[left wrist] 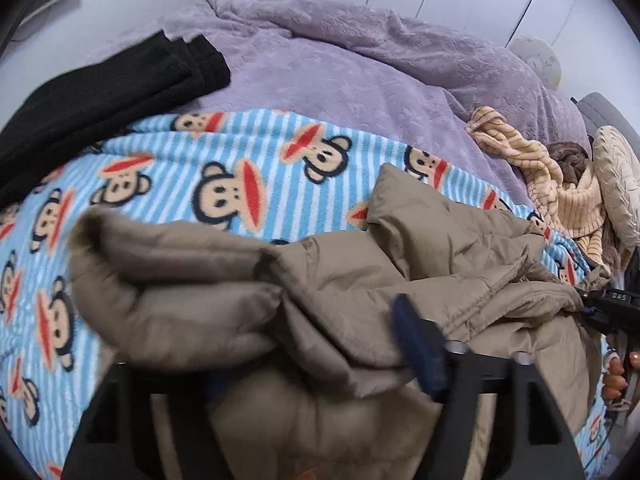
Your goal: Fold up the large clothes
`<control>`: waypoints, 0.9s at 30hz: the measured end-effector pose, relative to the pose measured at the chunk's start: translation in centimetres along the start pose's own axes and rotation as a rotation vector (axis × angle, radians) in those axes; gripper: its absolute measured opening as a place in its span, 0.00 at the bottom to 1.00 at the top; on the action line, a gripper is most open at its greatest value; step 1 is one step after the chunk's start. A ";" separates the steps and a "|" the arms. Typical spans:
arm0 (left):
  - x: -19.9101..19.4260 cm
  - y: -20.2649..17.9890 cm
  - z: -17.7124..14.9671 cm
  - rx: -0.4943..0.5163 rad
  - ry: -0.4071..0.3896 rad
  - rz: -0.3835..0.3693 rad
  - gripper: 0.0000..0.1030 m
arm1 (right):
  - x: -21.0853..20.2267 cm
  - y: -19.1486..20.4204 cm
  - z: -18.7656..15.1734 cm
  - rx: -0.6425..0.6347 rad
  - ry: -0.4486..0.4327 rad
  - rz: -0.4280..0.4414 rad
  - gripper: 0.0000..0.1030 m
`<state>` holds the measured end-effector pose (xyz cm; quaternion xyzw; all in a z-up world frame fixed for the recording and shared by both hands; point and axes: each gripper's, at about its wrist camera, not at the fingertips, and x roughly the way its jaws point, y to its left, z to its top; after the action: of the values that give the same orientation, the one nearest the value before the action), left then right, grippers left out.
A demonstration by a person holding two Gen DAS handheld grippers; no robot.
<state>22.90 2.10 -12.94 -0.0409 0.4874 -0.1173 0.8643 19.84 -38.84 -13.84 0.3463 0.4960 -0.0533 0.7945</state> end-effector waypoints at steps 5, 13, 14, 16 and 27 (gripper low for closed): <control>-3.8 0.1 -0.5 0.008 -0.059 0.012 0.82 | -3.7 0.8 -2.1 -0.031 -0.085 -0.010 0.57; 1.0 -6.7 -1.2 0.183 -0.001 -0.065 0.62 | 1.0 6.2 -5.7 -0.279 0.019 -0.013 0.17; 2.2 -7.2 -1.4 0.184 0.010 -0.043 0.62 | 2.3 6.7 -5.8 -0.292 0.028 -0.025 0.17; 4.2 -7.5 -1.6 0.168 0.012 -0.012 0.62 | 4.6 6.6 -5.7 -0.295 0.036 -0.049 0.15; 5.2 -2.8 1.4 0.150 -0.034 0.133 0.62 | 4.2 5.2 -2.4 -0.358 -0.011 -0.173 0.10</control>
<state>26.17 -1.93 -16.00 0.0542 0.4641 -0.0952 0.8790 22.32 -32.42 -15.35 0.1552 0.5212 -0.0343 0.8385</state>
